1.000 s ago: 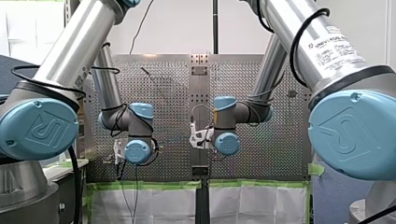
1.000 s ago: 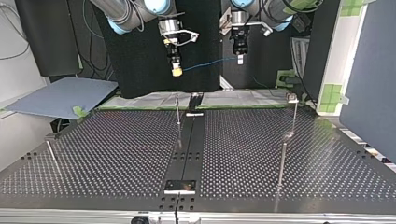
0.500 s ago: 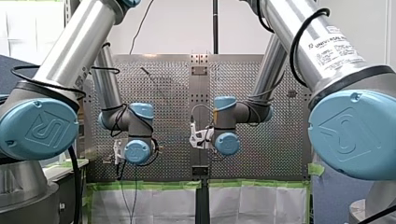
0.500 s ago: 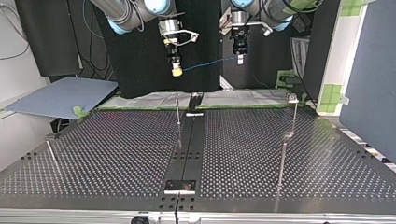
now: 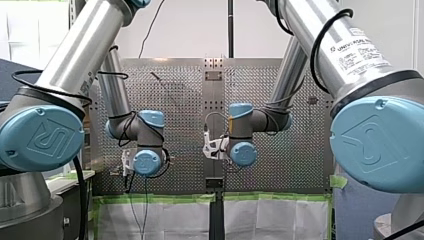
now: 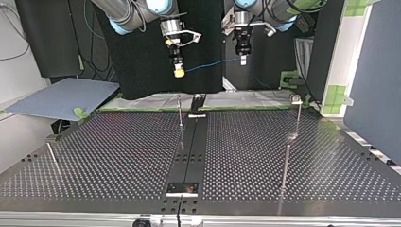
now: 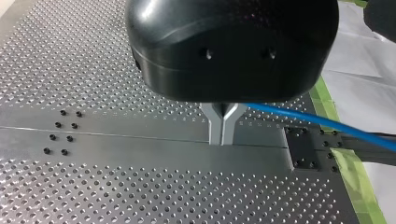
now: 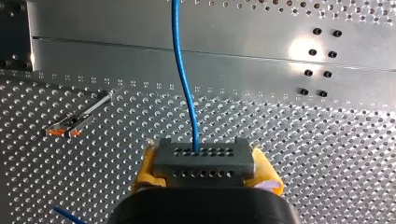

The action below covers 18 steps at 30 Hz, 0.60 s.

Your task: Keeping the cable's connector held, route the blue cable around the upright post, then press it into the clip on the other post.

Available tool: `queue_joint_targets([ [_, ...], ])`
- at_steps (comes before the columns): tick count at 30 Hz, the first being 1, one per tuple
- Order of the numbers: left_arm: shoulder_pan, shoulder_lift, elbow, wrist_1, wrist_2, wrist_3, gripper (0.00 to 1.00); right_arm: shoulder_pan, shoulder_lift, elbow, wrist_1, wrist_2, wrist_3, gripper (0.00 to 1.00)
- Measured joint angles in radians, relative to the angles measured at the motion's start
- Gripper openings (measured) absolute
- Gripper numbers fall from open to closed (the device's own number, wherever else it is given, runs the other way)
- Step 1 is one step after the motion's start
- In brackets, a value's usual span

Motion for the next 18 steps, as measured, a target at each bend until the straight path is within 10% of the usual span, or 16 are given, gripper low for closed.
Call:
queue_joint_targets([
  [18,-0.008,0.041,0.012,-0.069,0.031,0.028,0.0,0.023,0.033,-0.039,0.013,0.022,-0.005,0.0],
])
